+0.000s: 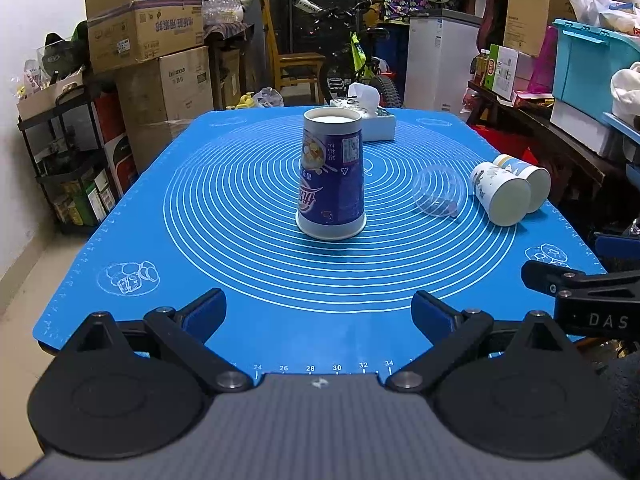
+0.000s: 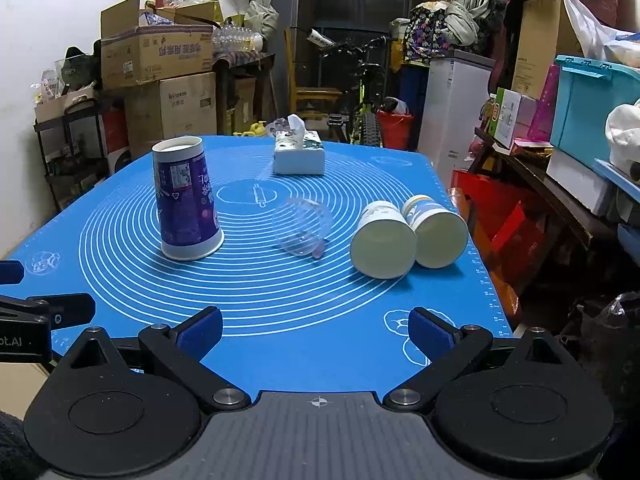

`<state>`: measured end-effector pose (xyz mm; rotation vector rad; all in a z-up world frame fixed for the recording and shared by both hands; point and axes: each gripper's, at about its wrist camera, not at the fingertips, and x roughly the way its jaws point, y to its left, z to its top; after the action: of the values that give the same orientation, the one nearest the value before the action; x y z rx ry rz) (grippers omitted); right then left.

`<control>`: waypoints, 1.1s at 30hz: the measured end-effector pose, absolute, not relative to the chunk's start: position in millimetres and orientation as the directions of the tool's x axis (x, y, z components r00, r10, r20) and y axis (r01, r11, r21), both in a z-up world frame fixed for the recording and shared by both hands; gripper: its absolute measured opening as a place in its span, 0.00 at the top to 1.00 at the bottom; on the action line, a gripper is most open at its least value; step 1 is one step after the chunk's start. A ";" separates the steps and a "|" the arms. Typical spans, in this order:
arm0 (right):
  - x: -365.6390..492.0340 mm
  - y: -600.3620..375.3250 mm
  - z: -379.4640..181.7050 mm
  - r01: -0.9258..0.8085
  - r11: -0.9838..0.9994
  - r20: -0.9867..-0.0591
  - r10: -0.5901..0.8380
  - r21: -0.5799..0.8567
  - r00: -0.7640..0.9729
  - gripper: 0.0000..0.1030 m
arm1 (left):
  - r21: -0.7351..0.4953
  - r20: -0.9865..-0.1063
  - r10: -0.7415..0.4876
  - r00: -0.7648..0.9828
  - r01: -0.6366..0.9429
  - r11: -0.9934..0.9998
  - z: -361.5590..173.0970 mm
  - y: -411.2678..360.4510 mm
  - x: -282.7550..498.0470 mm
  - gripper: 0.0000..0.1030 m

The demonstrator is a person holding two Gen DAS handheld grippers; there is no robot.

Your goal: Flip cup upside down

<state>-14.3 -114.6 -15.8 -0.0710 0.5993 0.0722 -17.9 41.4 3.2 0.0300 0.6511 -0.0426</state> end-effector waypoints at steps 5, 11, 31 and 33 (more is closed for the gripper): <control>-15.4 -114.8 -14.4 -0.088 0.995 -0.563 0.047 -0.046 0.825 0.04 | 0.023 -0.604 -0.028 0.796 0.052 0.998 3.6 41.3 -18.1 0.05; -15.3 -114.9 -14.4 -0.089 0.995 -0.564 0.049 -0.045 0.824 0.04 | 0.025 -0.605 -0.027 0.796 0.053 0.998 3.4 40.8 -18.5 0.05; -15.7 -116.8 -14.6 -0.081 0.996 -0.568 0.041 -0.045 0.822 0.04 | 0.026 -0.605 -0.027 0.795 0.053 0.998 2.1 39.5 -18.8 0.05; -15.6 -116.9 -14.7 -0.081 0.996 -0.568 0.040 -0.047 0.822 0.04 | 0.030 -0.606 -0.025 0.795 0.055 0.998 1.6 38.9 -19.0 0.05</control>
<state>-15.6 -116.9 -14.7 -0.0703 0.6019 0.0647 -19.0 38.9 1.6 0.0470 0.6499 -0.0431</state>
